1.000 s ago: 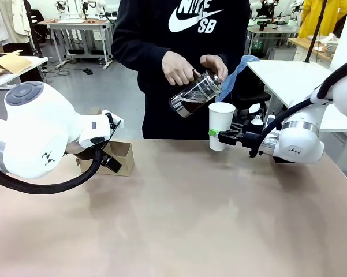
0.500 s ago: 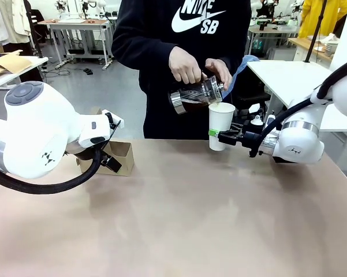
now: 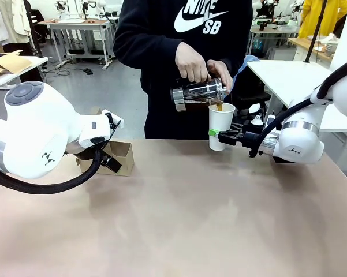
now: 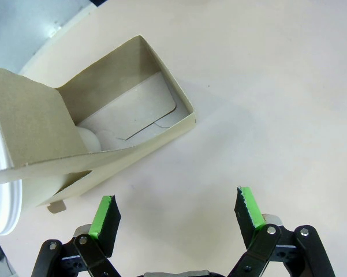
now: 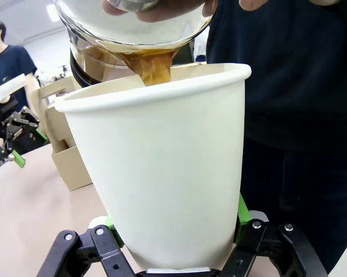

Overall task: Pour a drink into a cup and package it in a carrier.
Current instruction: When a person places the Paper Cup Lid on the 600 ml Paper Cup , lift the 600 ml Paper Cup.

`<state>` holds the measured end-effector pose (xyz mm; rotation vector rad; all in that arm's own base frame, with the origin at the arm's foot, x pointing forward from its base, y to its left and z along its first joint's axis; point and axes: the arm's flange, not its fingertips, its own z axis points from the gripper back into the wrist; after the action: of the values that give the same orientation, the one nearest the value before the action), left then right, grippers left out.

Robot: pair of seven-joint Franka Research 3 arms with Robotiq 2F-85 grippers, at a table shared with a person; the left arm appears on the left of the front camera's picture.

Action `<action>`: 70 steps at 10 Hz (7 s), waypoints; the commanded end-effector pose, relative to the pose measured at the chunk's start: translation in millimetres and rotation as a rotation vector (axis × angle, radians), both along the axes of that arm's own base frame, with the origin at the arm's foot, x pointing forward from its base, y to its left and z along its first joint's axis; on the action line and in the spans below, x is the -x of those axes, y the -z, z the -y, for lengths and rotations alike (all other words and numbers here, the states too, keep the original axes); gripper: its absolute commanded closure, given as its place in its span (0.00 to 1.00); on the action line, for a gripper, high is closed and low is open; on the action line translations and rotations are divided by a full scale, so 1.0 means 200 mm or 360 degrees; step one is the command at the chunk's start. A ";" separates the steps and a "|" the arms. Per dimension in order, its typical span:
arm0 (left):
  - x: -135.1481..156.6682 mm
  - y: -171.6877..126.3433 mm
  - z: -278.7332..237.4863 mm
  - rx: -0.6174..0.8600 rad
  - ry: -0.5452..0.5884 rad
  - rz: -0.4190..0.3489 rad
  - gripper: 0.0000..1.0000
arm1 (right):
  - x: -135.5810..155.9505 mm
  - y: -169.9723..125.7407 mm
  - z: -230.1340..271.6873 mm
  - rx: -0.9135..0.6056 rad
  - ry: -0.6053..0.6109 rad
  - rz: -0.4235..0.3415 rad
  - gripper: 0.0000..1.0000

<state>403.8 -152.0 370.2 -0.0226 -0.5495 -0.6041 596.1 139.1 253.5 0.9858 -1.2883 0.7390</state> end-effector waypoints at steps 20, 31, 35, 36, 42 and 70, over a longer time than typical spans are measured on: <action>0.00 0.00 0.00 0.0003 0.0001 0.0000 0.00 | 0.00 -0.01 -0.01 -0.0001 -0.0002 0.0002 0.20; 0.00 0.00 0.00 0.0003 0.0001 0.0000 0.00 | 0.00 -0.01 -0.01 -0.0001 -0.0002 0.0002 0.20; 0.00 0.00 0.00 0.0003 0.0001 0.0000 0.00 | 0.00 -0.01 -0.01 -0.0001 -0.0002 0.0002 0.20; 0.00 0.00 0.00 0.0003 0.0001 0.0000 0.00 | 0.00 -0.01 -0.01 -0.0001 -0.0002 0.0002 0.20; 0.00 0.00 0.00 0.0003 0.0001 0.0000 0.00 | 0.00 -0.01 -0.01 -0.0001 -0.0002 0.0002 0.20; 0.00 0.00 0.00 0.0003 0.0001 0.0000 0.00 | 0.00 -0.01 -0.01 -0.0001 -0.0002 0.0002 0.20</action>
<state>403.8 -152.0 370.2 -0.0226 -0.5495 -0.6041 594.5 137.6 248.7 0.9841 -1.2792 0.7360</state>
